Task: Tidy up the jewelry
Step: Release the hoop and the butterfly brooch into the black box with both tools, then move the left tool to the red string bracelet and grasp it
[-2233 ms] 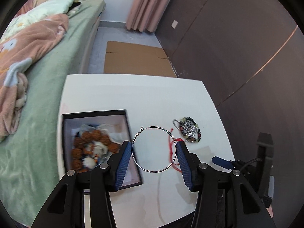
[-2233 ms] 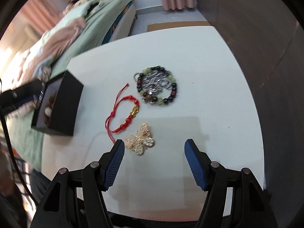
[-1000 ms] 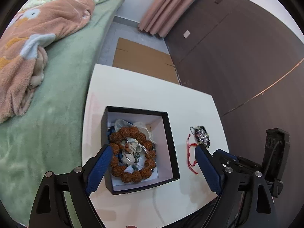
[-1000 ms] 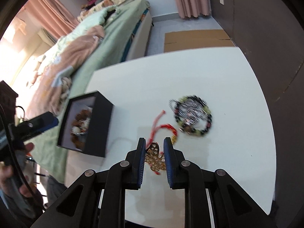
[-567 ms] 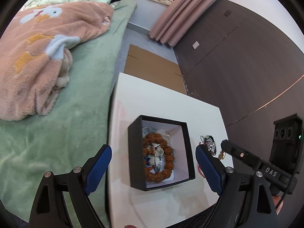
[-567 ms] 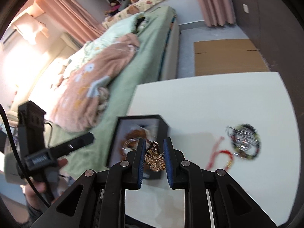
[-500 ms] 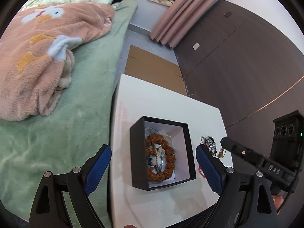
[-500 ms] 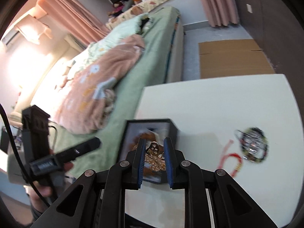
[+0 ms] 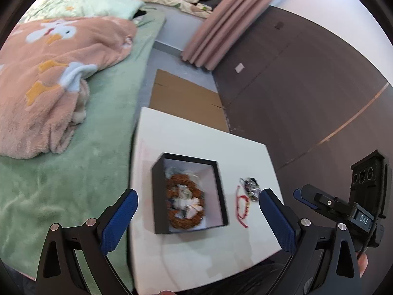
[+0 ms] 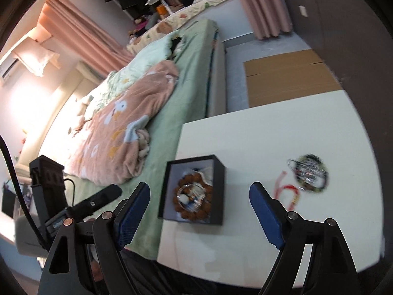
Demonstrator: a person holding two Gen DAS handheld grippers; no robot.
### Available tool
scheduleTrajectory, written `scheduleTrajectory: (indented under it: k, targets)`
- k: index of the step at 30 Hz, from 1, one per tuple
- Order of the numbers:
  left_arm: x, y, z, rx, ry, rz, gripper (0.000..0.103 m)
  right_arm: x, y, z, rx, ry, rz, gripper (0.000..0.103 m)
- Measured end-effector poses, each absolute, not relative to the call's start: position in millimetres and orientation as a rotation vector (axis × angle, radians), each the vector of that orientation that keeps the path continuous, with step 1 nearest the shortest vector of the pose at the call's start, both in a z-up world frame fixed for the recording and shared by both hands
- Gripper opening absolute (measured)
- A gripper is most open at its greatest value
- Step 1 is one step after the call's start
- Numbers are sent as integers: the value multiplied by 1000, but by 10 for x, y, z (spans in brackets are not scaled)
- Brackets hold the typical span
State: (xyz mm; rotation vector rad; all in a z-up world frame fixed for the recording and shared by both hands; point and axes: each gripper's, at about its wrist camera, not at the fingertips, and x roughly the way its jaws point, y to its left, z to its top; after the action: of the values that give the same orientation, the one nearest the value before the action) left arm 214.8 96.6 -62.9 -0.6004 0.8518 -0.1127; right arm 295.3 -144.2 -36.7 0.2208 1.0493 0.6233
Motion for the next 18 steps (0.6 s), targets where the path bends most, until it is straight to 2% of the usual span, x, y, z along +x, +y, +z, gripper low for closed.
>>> scheduleTrajectory:
  k: [9,14,16,18]
  targets:
    - [2031,591,-414,-546,820,-155,99,2857,-1963,69,185,1032,422,84]
    - [2074,276,-377,-450,832,-162,99,2931,-2298,-64,325,1024,377,84]
    - [2103,178,-377,-422,828,-177,94,2952,-2433,-210,395,1032,372,84]
    - [2172,57,-416,-413,844,-196,83,2974,-2549,-348,413,1051,343,84]
